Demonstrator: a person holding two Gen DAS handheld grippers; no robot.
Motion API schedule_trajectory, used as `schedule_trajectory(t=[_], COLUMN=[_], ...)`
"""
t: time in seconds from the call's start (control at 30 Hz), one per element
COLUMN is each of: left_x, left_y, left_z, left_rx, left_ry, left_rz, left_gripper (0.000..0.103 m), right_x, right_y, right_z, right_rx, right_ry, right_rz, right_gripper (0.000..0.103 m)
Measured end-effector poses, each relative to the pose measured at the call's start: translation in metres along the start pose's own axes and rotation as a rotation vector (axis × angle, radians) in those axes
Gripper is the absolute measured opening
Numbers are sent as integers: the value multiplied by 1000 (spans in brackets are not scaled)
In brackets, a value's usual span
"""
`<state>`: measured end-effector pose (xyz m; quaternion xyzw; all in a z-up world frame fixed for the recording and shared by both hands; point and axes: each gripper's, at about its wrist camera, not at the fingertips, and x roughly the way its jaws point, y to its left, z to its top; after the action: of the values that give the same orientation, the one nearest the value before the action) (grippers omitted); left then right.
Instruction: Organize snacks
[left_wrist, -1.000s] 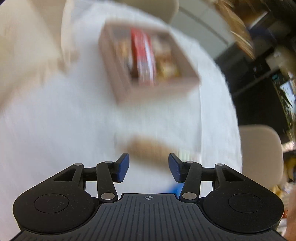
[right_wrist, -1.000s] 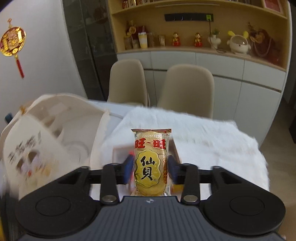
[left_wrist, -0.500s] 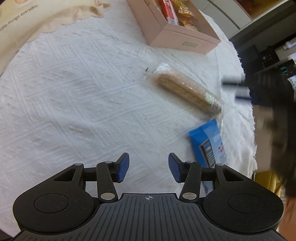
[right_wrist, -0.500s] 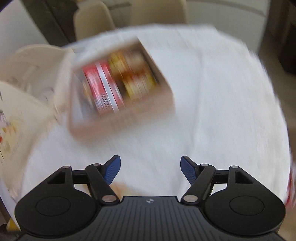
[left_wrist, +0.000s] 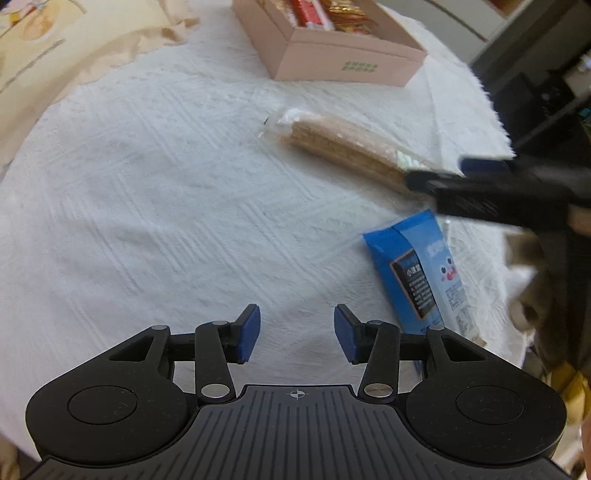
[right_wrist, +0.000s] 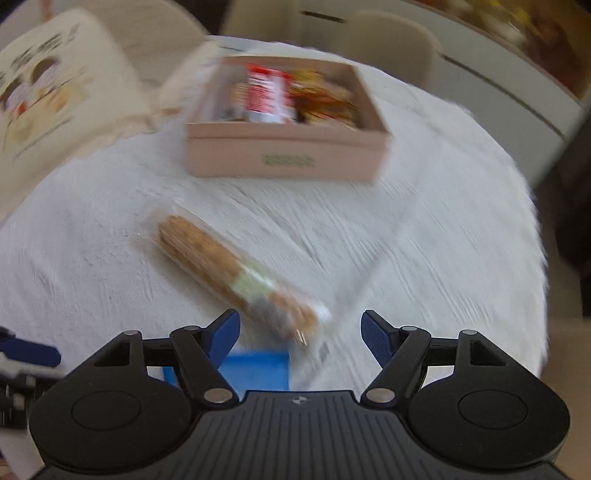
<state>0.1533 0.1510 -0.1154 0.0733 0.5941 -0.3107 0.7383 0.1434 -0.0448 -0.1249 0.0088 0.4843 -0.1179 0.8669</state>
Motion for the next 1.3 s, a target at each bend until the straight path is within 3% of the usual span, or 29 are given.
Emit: schedule_trajectory(t=[0.1,0.13,0.23,0.33,0.47,0.67,0.77,0.9,0.97,1.1,1.2,1.3], left_x=[7,10,10,11,16,26,26,27,27,23,16,14], left_y=[-22,-30,-48,-68,-89,-108,-115,-115,-114,-105,-84,-70], left_z=[-12,-15,-21,-25,-28,-30,-29,-29,-29,-26,-25,-29], left_rx=[-4,-2,-48,-52,-56,-51,-40,-44,-49,-75,-153,-199], left_ry=[-5,-12,-42,-69,-88,-91,-105,-111,-115,-139,-155,-144], left_rz=[20,38,38,42,58,118,151,175,177,228,201,134], left_gripper=[48,48,47,47,47,50,50,52,52,52,50,50], right_x=[29,34,28,12,-3,-11,-17,-25,-29,-34,-34,-34], right_y=[2,2,-12,-41,-75,-97,-99,-74,-60,-41,-32,-34], right_z=[7,6,-4,-28,-64,-100,-114,-140,-149,-155,-157,-156], right_rx=[-59,-74,-39,5,26,84,117,-1,-37,-50,-79,-93], right_ry=[1,-6,-23,-20,-24,-35,-66,-140,-173,-173,-182,-177], right_rz=[82,117,155,183,170,220,235,159,134,193,221,244], right_gripper=[69,56,40,33,33,42,59,72,73,77,84,84])
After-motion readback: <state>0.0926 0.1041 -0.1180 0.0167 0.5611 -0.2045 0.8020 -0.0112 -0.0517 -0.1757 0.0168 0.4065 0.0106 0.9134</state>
